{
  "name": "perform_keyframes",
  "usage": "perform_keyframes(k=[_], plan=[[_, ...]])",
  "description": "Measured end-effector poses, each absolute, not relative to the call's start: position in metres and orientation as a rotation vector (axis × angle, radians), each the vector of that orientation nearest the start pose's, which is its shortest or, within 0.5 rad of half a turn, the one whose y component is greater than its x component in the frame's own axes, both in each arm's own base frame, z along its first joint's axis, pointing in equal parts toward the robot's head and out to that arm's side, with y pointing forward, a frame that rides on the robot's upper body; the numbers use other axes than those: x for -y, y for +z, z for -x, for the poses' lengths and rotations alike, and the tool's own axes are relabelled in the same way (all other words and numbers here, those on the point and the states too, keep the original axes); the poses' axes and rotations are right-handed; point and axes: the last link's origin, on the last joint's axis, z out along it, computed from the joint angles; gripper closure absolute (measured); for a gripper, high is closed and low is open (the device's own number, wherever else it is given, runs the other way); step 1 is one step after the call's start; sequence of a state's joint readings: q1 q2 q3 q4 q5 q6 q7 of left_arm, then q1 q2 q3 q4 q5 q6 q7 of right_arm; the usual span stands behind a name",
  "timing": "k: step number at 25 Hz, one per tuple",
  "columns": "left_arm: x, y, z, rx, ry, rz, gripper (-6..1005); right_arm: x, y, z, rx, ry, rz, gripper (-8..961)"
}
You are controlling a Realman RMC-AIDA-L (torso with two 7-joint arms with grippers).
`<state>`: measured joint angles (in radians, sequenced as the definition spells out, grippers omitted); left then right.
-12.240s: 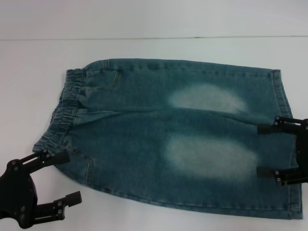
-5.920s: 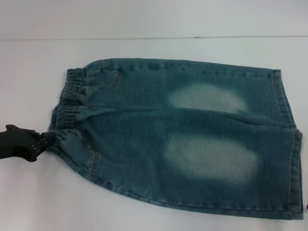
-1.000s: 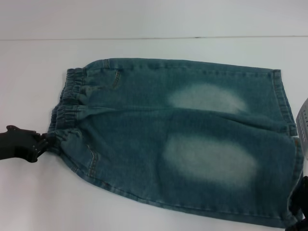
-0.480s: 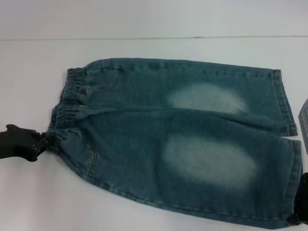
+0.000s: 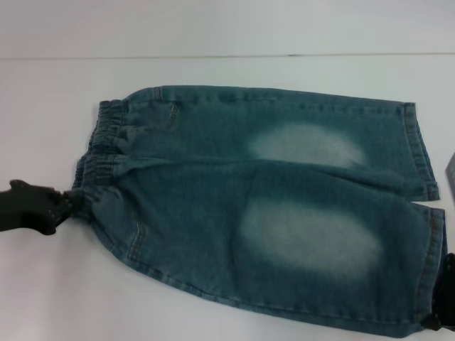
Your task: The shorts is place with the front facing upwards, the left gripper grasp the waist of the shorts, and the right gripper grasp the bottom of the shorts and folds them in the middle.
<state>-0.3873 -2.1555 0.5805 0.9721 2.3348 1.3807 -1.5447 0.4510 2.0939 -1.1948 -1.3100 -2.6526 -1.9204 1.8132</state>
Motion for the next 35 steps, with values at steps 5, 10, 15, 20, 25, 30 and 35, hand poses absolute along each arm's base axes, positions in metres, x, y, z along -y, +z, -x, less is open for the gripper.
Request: perform_keyframes(k=[5, 10, 15, 20, 25, 30, 35], plan=[[-0.305, 0.059, 0.325, 0.812, -0.322, 2.428, 860, -0.275, 0.049, -0.25, -0.495, -0.671, 3.052, 919], [-0.297, 0.093, 0.315, 0.782, -0.468, 2.35, 857, -0.281, 0.071, -0.246, -0.432, -0.549, 2.987, 919], [-0.3, 0.099, 0.31, 0.791, -0.482, 2.317, 854, -0.29, 0.083, -0.238, -0.346, -0.455, 2.967, 918], [-0.311, 0.096, 0.302, 0.784, -0.494, 2.312, 850, -0.304, 0.094, -0.225, -0.241, -0.325, 2.922, 918], [-0.325, 0.094, 0.297, 0.789, -0.512, 2.285, 847, -0.326, 0.101, -0.215, -0.164, -0.227, 2.822, 918], [-0.336, 0.093, 0.293, 0.793, -0.53, 2.255, 844, -0.349, 0.1, -0.217, -0.165, -0.192, 2.694, 918], [-0.349, 0.096, 0.295, 0.808, -0.532, 2.175, 841, -0.371, 0.099, -0.225, -0.204, -0.144, 2.572, 919]])
